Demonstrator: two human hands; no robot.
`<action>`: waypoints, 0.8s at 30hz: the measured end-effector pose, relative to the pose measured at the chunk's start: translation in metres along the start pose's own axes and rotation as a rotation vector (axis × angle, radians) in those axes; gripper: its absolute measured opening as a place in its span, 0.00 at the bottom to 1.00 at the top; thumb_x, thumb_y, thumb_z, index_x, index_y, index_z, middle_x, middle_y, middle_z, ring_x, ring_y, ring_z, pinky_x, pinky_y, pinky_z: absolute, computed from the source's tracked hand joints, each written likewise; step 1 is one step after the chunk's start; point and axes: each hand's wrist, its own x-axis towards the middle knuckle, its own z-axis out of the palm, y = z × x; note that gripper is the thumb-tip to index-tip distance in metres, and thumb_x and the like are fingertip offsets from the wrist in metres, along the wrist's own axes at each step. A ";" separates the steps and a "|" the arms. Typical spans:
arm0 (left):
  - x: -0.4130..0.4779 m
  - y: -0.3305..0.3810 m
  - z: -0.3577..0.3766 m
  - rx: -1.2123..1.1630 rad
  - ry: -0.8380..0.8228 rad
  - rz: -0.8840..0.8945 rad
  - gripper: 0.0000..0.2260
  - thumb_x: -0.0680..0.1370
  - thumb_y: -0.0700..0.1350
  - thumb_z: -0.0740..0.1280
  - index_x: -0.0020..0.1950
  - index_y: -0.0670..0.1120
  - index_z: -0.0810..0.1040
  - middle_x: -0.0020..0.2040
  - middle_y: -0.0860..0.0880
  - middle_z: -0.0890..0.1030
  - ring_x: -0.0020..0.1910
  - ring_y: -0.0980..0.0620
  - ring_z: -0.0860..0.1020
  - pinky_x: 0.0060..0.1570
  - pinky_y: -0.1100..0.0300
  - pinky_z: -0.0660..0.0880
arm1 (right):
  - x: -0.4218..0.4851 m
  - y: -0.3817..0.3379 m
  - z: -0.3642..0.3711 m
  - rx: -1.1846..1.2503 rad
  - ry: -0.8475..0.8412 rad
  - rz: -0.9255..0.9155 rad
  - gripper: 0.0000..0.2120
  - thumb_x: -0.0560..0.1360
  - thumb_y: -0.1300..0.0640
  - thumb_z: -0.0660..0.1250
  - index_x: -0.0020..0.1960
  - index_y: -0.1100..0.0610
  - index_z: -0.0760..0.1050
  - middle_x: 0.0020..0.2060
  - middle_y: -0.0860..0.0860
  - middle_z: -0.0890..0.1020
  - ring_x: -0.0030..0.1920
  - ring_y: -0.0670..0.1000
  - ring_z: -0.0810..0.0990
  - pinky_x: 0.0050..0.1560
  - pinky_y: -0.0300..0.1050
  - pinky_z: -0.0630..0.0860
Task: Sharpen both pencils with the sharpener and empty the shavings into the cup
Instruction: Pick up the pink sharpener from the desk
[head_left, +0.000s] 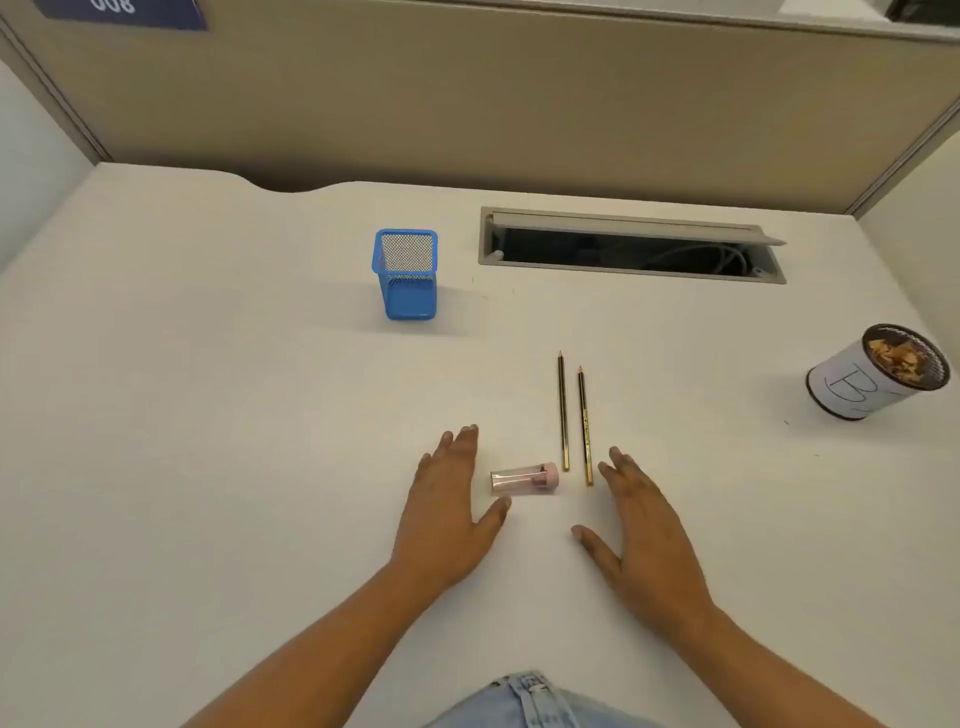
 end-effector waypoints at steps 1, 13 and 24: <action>0.003 0.001 0.000 0.065 0.011 0.076 0.34 0.79 0.55 0.64 0.79 0.49 0.51 0.79 0.53 0.58 0.79 0.52 0.51 0.77 0.55 0.47 | 0.005 -0.004 0.000 -0.007 0.030 -0.062 0.33 0.76 0.42 0.64 0.76 0.53 0.61 0.76 0.47 0.65 0.76 0.47 0.62 0.74 0.46 0.62; 0.015 0.010 0.001 0.110 0.019 0.202 0.12 0.79 0.45 0.66 0.63 0.51 0.77 0.57 0.53 0.80 0.56 0.50 0.75 0.55 0.60 0.68 | 0.036 -0.039 -0.009 0.000 -0.098 -0.185 0.23 0.75 0.56 0.69 0.69 0.49 0.73 0.61 0.46 0.81 0.60 0.50 0.78 0.61 0.42 0.73; -0.030 0.053 -0.038 -0.056 -0.051 0.230 0.13 0.80 0.52 0.61 0.64 0.57 0.70 0.59 0.57 0.79 0.57 0.55 0.76 0.57 0.55 0.76 | 0.010 -0.101 -0.078 0.599 -0.095 -0.088 0.09 0.76 0.53 0.71 0.54 0.43 0.82 0.46 0.40 0.85 0.49 0.43 0.83 0.42 0.31 0.78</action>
